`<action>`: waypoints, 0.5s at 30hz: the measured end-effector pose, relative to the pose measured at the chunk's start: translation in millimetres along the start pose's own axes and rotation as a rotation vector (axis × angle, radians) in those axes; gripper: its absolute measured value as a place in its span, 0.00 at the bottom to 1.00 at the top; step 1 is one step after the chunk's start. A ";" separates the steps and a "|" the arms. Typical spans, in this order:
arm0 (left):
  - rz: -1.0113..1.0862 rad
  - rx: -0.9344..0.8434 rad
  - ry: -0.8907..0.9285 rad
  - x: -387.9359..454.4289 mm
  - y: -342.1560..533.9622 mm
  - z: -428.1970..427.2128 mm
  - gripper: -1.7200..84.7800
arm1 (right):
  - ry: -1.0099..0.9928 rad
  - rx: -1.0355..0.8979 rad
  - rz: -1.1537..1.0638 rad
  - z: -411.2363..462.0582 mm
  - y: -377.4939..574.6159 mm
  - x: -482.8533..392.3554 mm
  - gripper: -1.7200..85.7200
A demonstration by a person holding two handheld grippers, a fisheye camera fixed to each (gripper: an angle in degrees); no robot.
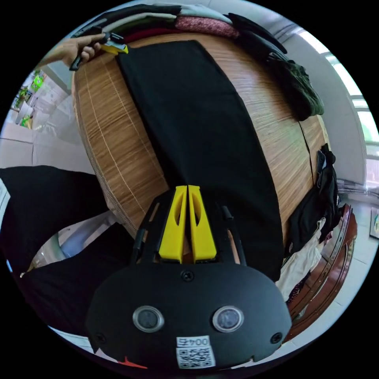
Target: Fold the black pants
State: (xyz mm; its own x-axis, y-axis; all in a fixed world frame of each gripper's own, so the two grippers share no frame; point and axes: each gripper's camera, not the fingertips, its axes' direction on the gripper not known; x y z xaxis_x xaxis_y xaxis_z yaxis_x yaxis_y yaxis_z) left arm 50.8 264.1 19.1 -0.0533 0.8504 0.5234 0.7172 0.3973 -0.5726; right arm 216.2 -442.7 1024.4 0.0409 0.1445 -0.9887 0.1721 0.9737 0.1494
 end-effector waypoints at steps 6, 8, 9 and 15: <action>0.101 0.013 -0.044 4.5 -9.7 24.6 0.05 | -0.090 -0.087 0.137 -7.7 27.5 46.6 0.02; 0.050 0.001 0.002 -2.4 -17.4 30.5 0.05 | -0.080 -0.061 0.184 -23.3 40.6 63.2 0.03; 0.035 -0.006 0.013 -3.9 -20.7 33.1 0.04 | -0.091 -0.042 0.246 -38.1 51.6 78.1 0.03; -0.024 0.000 0.026 3.7 -12.7 23.9 0.03 | -0.296 0.009 0.758 -99.4 181.1 171.4 0.06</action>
State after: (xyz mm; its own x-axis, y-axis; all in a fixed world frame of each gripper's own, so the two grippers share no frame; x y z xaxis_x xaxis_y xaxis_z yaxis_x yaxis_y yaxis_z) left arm 24.9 270.4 13.2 -0.0518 0.8313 0.5534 0.7156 0.4174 -0.5600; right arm 156.5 -224.1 880.5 0.4078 0.7101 -0.5740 0.0011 0.6282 0.7780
